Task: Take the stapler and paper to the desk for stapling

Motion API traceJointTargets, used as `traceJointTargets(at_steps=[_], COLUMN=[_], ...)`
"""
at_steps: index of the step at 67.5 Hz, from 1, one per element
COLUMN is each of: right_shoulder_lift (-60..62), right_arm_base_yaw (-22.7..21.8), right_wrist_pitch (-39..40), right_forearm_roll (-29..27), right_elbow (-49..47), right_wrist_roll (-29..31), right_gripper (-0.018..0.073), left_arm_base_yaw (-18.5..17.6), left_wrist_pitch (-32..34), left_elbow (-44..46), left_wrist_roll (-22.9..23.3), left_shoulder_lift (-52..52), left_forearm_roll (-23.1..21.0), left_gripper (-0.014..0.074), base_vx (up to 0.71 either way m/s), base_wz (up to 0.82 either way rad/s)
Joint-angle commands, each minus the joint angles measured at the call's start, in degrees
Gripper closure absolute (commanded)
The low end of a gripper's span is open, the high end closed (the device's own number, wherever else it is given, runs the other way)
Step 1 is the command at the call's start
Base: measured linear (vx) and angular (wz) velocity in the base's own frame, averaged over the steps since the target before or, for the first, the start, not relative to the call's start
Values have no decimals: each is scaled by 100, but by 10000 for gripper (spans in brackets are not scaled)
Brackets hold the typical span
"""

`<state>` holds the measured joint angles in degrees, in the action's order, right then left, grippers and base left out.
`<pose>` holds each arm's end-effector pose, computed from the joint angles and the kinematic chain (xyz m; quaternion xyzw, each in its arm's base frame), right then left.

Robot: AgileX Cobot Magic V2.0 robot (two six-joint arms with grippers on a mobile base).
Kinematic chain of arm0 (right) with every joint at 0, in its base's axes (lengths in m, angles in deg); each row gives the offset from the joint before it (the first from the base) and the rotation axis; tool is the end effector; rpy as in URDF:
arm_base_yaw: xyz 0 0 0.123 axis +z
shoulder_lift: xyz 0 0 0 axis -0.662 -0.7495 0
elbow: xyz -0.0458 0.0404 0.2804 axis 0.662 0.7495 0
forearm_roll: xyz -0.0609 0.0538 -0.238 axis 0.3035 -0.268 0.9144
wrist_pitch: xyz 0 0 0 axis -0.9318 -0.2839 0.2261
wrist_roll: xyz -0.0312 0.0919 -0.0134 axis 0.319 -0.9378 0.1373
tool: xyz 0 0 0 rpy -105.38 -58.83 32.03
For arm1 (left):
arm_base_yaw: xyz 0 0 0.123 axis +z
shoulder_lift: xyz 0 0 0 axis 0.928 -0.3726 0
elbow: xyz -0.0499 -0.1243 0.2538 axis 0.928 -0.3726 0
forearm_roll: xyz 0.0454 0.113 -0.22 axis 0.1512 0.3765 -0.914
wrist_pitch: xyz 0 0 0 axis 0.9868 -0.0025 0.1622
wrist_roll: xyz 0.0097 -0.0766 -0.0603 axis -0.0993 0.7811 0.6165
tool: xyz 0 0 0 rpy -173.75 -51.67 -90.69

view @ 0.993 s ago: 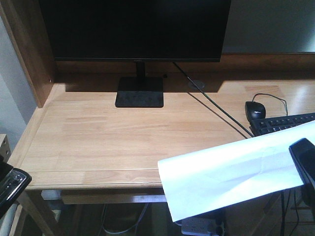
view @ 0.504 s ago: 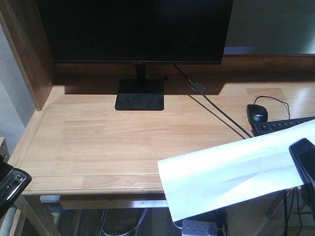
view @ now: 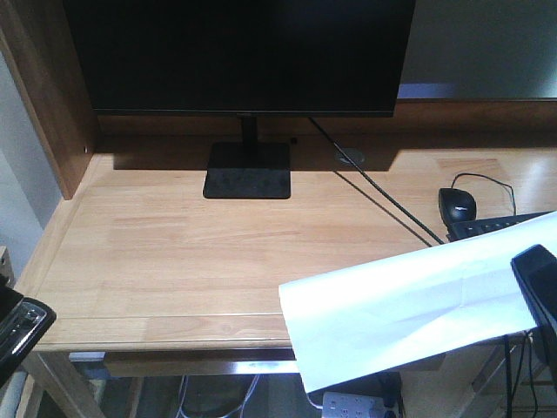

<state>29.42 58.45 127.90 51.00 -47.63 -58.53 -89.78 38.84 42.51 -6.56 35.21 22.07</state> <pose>0.0936 0.0561 0.2495 0.1158 0.5077 0.6286 0.5777 0.0694 -0.0291 0.2870 0.1489 0.8203 -0.1176 0.5395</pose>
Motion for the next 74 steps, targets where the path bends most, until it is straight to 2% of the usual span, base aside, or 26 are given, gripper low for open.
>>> traceJointTargets(at_steps=[1, 74], right_shoulder_lift=[-2, -2], right_arm_base_yaw=[-8, -8], right_wrist_pitch=[1034, 1034], right_forearm_roll=[-43, -43], right_elbow=[161, 161], right_wrist_roll=[91, 91], right_gripper=[561, 561], left_arm_base_yaw=[-43, -43], left_wrist_pitch=[654, 654], left_elbow=[191, 191], left_wrist_roll=[8, 8], left_shoulder_lift=[-36, -36], left_forearm_roll=[-36, -36], left_gripper=[603, 603], base_vx=[1, 2], base_wz=[0, 0])
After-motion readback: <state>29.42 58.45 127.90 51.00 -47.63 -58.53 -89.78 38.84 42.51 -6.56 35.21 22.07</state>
